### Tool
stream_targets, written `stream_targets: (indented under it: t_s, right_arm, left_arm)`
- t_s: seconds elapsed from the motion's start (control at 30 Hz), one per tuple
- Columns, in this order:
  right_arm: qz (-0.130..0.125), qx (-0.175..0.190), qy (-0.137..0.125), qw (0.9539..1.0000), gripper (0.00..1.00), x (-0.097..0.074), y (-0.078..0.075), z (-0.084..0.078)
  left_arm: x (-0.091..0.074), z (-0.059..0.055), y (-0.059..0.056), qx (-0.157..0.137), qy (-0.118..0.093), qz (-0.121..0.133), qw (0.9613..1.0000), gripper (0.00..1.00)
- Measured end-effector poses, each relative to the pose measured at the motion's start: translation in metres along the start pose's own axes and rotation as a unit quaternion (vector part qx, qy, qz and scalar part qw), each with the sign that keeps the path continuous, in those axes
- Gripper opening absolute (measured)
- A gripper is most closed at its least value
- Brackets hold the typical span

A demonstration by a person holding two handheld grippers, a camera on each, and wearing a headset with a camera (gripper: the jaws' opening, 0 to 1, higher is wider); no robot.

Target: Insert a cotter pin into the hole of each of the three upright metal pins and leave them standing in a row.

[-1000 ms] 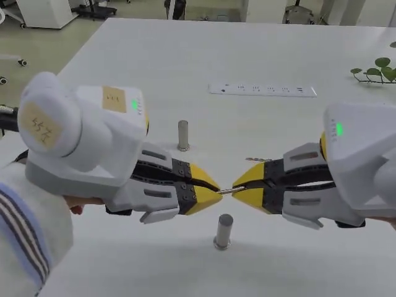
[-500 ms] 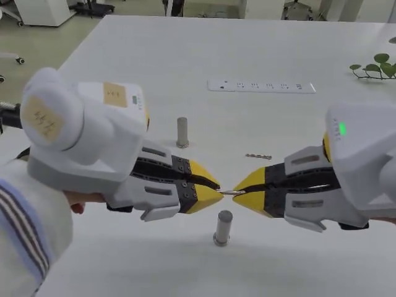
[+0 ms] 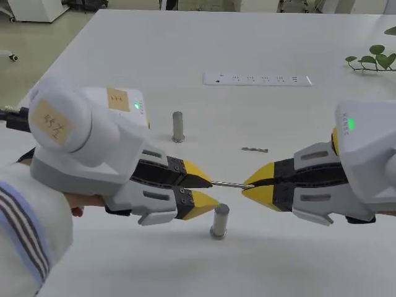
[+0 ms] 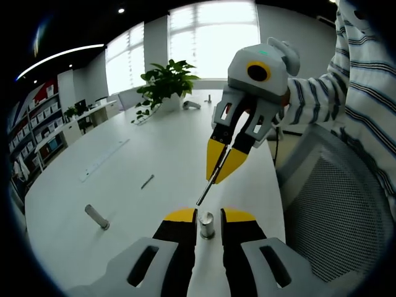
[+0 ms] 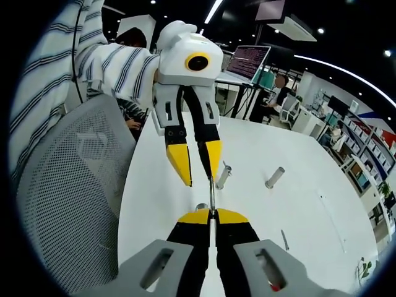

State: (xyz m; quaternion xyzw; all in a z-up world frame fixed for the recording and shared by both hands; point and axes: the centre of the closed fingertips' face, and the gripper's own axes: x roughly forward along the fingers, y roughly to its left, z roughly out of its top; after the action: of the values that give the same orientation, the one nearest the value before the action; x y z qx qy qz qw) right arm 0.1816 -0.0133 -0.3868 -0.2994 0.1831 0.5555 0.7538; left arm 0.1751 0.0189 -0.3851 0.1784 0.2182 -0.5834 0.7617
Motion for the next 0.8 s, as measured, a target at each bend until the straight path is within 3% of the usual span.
stream_targets:
  t_s: [0.5, 0.8]
  right_arm:
    - [-0.003, 0.044, 0.027, 0.9987, 0.0, 0.0, 0.01, -0.044]
    - [0.004, 0.052, 0.039, 0.9979, 0.0, 0.006, 0.015, -0.054]
  left_arm:
    - [0.016, -0.013, -0.002, -0.001, 0.032, -0.009, 0.9994, 0.15]
    - [0.023, -0.02, 0.002, -0.003, 0.048, -0.006, 0.9988, 0.16]
